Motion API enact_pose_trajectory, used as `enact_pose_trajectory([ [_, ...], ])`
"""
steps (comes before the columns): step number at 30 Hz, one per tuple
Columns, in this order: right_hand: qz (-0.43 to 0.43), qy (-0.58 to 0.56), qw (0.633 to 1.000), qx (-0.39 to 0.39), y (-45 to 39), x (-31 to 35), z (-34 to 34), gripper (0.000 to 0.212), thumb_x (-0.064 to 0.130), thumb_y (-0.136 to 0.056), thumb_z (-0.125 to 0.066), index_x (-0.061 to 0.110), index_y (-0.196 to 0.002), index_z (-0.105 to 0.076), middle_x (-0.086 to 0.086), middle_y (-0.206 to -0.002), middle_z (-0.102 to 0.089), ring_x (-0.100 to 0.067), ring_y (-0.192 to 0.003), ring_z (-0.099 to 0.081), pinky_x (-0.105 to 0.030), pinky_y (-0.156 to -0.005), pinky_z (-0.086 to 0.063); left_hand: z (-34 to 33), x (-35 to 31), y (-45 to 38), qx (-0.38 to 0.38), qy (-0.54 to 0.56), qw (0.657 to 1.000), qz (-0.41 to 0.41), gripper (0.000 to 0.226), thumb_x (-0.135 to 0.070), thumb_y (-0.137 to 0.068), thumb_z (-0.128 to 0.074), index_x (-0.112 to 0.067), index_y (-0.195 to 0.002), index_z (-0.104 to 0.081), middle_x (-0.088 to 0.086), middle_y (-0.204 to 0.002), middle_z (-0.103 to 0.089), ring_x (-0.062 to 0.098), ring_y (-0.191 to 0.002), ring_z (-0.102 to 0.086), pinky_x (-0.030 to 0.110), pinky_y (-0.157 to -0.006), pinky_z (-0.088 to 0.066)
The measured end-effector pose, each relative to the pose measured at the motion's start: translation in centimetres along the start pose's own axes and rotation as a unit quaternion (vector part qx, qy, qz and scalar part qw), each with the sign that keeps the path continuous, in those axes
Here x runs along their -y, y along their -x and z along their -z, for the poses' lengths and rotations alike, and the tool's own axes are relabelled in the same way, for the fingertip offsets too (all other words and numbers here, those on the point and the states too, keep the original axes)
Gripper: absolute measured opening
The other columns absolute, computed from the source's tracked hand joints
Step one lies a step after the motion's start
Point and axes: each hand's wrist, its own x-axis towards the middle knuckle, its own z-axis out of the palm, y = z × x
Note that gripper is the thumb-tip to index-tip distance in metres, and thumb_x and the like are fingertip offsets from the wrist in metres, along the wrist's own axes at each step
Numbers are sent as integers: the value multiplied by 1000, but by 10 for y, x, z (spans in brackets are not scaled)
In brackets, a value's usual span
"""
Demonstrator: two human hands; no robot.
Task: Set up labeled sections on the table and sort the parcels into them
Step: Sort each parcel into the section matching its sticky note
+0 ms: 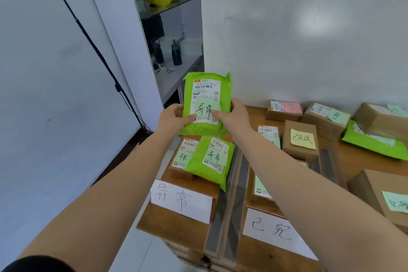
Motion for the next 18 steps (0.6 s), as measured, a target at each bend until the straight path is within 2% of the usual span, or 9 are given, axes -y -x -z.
enact_pose_trajectory([
  [3, -12, 8, 1000, -4, -10, -6, -16, 32, 12, -76, -75, 23, -95, -51, -1, -108, -66, -12, -85, -59, -30, -75, -51, 8, 13, -18, 11, 2, 1000, 8, 45, -20, -77, -74, -9, -116, -56, -2, -96, -61, 16, -88, -61, 31, -76, -51],
  [6, -27, 30, 999, -12, -30, -15, -34, 34, 11, -76, -75, 20, -100, -54, -5, -115, -65, -13, -89, -59, -32, -80, -53, 12, 30, -47, 32, -4, 999, 13, 45, -19, -77, -74, -7, -117, -56, 6, -108, -64, 22, -98, -62, 38, -85, -53],
  [9, -54, 58, 996, -32, -58, -27, -54, 43, 11, -75, -75, 10, -113, -55, -7, -116, -65, -18, -95, -61, -34, -82, -53, 12, 49, -84, 56, -8, 998, 13, 44, -17, -78, -73, -5, -117, -57, 10, -112, -65, 18, -92, -61, 29, -74, -52],
  [11, -81, 75, 993, -43, -79, -39, -67, 44, 11, -75, -76, 9, -114, -54, -7, -116, -64, -20, -98, -61, -36, -85, -53, 10, 63, -111, 73, -17, 997, 15, 42, -17, -77, -74, -4, -115, -58, 9, -111, -66, 17, -89, -61, 27, -73, -51],
  [14, -123, 93, 987, -53, -109, -61, -84, 42, 13, -75, -76, 12, -110, -54, -7, -115, -64, -19, -94, -61, -37, -84, -53, 2, 87, -148, 100, -26, 994, 29, 41, -17, -77, -74, -6, -113, -59, 4, -104, -65, 9, -77, -59, 14, -60, -48],
  [18, -163, 143, 975, -57, -142, -93, -97, 44, 15, -73, -78, 12, -109, -53, -5, -115, -64, -15, -87, -58, -29, -72, -52, -12, 122, -189, 146, -41, 987, 52, 41, -14, -77, -74, -3, -114, -58, 11, -111, -66, 12, -84, -59, 23, -68, -49],
])
